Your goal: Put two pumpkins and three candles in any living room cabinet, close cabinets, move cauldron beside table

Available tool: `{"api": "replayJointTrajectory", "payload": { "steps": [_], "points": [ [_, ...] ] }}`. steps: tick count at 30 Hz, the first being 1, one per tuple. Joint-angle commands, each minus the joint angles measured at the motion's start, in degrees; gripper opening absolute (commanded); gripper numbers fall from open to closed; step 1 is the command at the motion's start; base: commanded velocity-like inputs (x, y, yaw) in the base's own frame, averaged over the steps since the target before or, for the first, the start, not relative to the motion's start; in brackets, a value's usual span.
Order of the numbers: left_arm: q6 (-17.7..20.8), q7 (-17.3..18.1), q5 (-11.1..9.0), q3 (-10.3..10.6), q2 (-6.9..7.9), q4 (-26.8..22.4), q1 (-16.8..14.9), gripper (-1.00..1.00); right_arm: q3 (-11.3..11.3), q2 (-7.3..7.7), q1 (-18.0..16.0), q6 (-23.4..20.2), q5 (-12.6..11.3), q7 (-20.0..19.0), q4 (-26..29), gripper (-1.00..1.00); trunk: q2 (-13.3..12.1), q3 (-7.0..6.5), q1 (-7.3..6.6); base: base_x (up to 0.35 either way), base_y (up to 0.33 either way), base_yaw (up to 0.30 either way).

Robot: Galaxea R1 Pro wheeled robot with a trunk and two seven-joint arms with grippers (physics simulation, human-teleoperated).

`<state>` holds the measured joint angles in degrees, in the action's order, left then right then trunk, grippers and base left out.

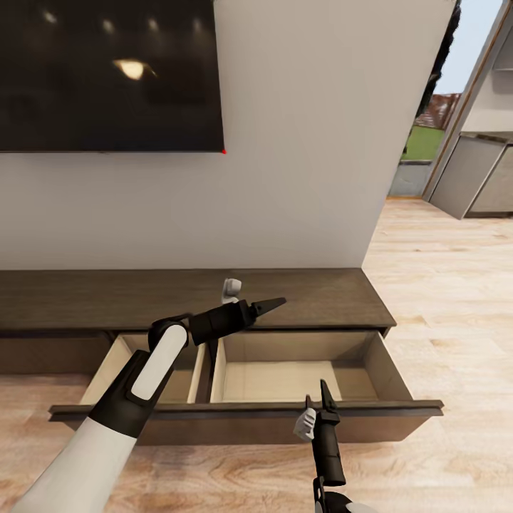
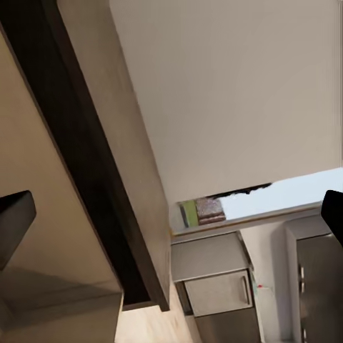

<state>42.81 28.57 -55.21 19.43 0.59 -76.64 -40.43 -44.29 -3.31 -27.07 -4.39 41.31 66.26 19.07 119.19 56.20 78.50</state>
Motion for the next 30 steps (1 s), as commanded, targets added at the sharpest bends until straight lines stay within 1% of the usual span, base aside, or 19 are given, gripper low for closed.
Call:
{"api": "replayJointTrajectory", "payload": {
  "steps": [1, 4, 9, 13, 15, 16, 18, 19, 20, 21, 22, 23, 24, 25, 26, 27, 28, 29, 30],
  "points": [
    [0.00, 0.00, 0.02, 0.00, -0.01, 0.00, 0.00, 1.00, -0.05, -0.01, 0.00, 0.00, 0.00, 0.06, 0.00, 1.00, -0.42, -0.18, -0.23, 0.000, 0.000, 0.000],
    [0.00, 0.00, 0.02, 0.05, 0.00, 0.00, 0.00, 1.00, -0.09, -0.02, 0.00, -0.04, 0.00, 0.20, 0.23, 1.00, -1.62, -0.72, -0.88, 0.000, 0.000, 0.000],
    [0.04, -0.03, 0.02, 0.08, 0.01, 0.00, 0.00, 1.00, -0.07, 0.06, 0.00, -0.21, -0.03, 0.17, 2.93, 1.00, -3.62, -1.62, -1.98, 0.000, 0.000, 0.000],
    [0.07, -0.38, 0.02, 0.08, 0.00, 0.00, 0.00, 1.00, 0.23, 0.37, 0.00, -0.25, -0.08, -0.01, 3.85, 1.00, -5.23, -2.34, -2.86, 0.000, 0.000, 0.000],
    [0.08, -0.93, 0.02, 0.13, -0.04, 0.00, 0.00, 1.00, 1.47, 0.43, 0.00, -0.20, -0.08, -0.09, 4.18, 1.00, -6.03, -2.70, -3.30, 0.000, 0.000, 0.000],
    [0.08, -1.57, -0.01, 0.17, -0.05, -0.02, 0.00, 1.00, 3.54, 0.42, 0.00, -0.11, -0.08, -0.27, 4.70, 1.00, -6.43, -2.88, -3.52, 0.000, 0.000, 0.000],
    [0.08, -3.60, -0.11, 0.23, -0.06, -0.06, 0.00, 1.00, 9.56, 0.37, 0.01, -0.03, -0.09, -1.67, 7.57, 1.00, -7.23, -3.24, -3.96, 0.000, 0.000, 0.000],
    [0.08, -4.58, -0.13, 0.24, -0.06, -0.07, 0.00, 1.00, 12.77, 0.20, 0.01, -0.02, -0.09, -3.59, 9.67, 1.00, -7.64, -3.42, -4.18, 0.000, 0.000, 0.000],
    [0.08, -5.06, -0.14, 0.25, -0.06, -0.08, 0.00, 1.00, 14.64, 0.10, 0.01, -0.01, -0.10, -5.11, 10.99, 1.00, -8.04, -3.60, -4.40, 0.000, 0.000, 0.000],
    [0.08, -5.59, -0.15, 0.25, -0.06, -0.11, 0.00, 1.00, 17.73, -0.04, 0.02, -0.01, -0.17, -7.67, 13.03, 1.00, -8.44, -3.78, -4.62, 0.000, 0.000, 0.000],
    [0.08, -5.92, -0.10, 0.22, -0.02, -0.15, 0.00, 1.00, 23.03, -0.18, 0.02, 0.00, -0.67, -11.18, 15.81, 1.00, -8.84, -3.95, -4.84, 0.000, 0.000, 0.000],
    [0.08, -5.97, -0.08, 0.19, -0.01, -0.15, 0.00, 1.00, 24.50, -0.22, 0.02, 0.00, -0.94, -12.12, 16.49, 1.00, -9.24, -4.13, -5.06, 0.000, 0.000, 0.000],
    [0.08, -6.07, -0.04, 0.12, 0.03, -0.14, 0.00, 1.00, 27.26, -0.28, 0.03, 0.00, -1.56, -14.19, 17.81, 1.00, -9.64, -4.31, -5.28, 0.000, 0.000, 0.000],
    [0.08, -6.23, -0.02, 0.04, 0.06, -0.12, 0.00, 1.00, 29.54, -0.31, 0.02, 0.00, -2.19, -16.57, 19.05, 1.00, -10.04, -4.49, -5.50, 0.000, 0.000, 0.000],
    [0.08, -6.48, -0.01, -0.01, 0.10, -0.14, 0.00, 1.00, 31.22, -0.31, 0.01, 0.00, -2.73, -19.43, 20.11, 1.00, -10.44, -4.67, -5.72, 0.000, 0.000, 0.000],
    [0.08, -6.66, 0.00, -0.02, 0.12, -0.15, 0.00, 1.00, 31.85, -0.30, 0.01, -0.02, -2.92, -21.02, 20.59, 1.00, -10.84, -4.85, -5.94, 0.000, 0.000, 0.000],
    [0.08, -7.44, 0.01, -0.09, 0.16, -0.19, 0.00, 1.00, 33.12, -0.30, 0.02, -0.07, -3.36, -26.37, 21.94, 1.00, -11.25, -5.03, -6.16, 0.000, 0.000, 0.000],
    [0.10, -8.53, 0.01, -0.12, 0.20, -0.22, 0.00, 1.00, 33.66, -0.29, 0.03, -0.22, -3.56, -30.83, 23.00, 1.00, -11.65, -5.21, -6.38, 0.000, 0.000, 0.000],
    [0.12, -10.69, 0.02, -0.16, 0.25, -0.26, -0.04, 1.00, 34.58, -0.29, 0.01, -0.43, -4.04, -36.90, 24.83, 1.00, -12.05, -5.39, -6.59, 0.000, 0.000, 0.000]
  ]
}}
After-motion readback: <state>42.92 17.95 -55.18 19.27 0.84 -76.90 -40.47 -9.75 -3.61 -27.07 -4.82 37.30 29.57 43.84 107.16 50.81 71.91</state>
